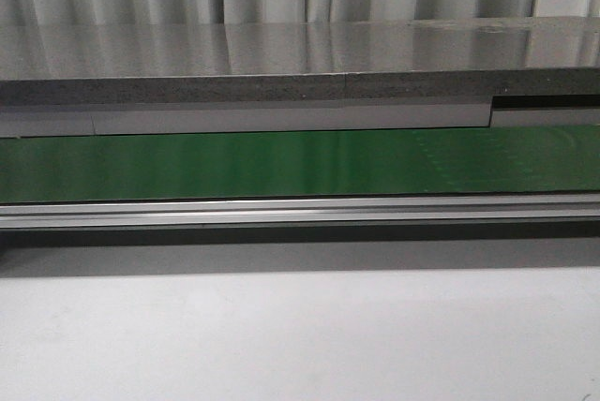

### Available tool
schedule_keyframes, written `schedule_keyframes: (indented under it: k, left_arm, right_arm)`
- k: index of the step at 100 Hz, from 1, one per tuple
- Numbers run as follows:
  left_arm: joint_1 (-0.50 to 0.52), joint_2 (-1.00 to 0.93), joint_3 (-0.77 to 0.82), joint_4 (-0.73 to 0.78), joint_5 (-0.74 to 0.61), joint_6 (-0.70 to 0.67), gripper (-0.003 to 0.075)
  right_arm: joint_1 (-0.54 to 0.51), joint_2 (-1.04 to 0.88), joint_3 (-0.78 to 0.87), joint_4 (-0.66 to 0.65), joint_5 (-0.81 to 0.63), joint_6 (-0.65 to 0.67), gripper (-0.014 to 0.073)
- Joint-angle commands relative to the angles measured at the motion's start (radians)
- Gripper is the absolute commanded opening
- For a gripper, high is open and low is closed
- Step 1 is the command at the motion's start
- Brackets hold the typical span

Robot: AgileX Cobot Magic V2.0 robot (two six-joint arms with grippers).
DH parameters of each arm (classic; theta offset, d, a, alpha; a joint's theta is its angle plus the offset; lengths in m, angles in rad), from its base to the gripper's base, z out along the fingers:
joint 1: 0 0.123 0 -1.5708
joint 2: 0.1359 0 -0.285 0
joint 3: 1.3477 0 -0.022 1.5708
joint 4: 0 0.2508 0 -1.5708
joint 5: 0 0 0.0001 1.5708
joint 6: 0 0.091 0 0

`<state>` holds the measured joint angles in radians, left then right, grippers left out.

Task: Move button from left to right
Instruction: 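Lift the button with the left gripper and carry it over the belt, then lower the button onto the belt's near end and open the left gripper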

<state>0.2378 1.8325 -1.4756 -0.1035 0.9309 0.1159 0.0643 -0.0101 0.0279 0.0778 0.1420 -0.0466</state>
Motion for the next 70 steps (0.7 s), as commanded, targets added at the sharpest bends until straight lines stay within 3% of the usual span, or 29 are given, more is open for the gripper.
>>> schedule_keyframes:
  k: [1,24,54,61,70]
  left_arm:
    - [-0.038,-0.057,-0.024,-0.012,-0.016,0.003,-0.0011]
    - [-0.093,-0.057,0.018,-0.012,-0.031,0.003,-0.0011]
    - [-0.093,-0.057,0.092,-0.014,-0.066,0.003,-0.0005]
    - [-0.093,-0.057,0.094,-0.019,-0.071,0.003,0.0019]
    - [-0.093,-0.057,0.094,-0.021,-0.080,0.003,0.0106]
  right_arm:
    - [0.002,-0.021,-0.016,-0.006,-0.081,-0.004,-0.0068]
    - [0.002,-0.021,-0.016,-0.006,-0.081,-0.004,-0.0068]
    - [0.002,-0.021,-0.016,-0.006,-0.081,-0.004,-0.0068]
    - [0.002,-0.021,-0.016,-0.006,-0.081,-0.004,-0.0068]
    - [0.002,-0.021,-0.016,-0.006,-0.081,-0.004,-0.0068]
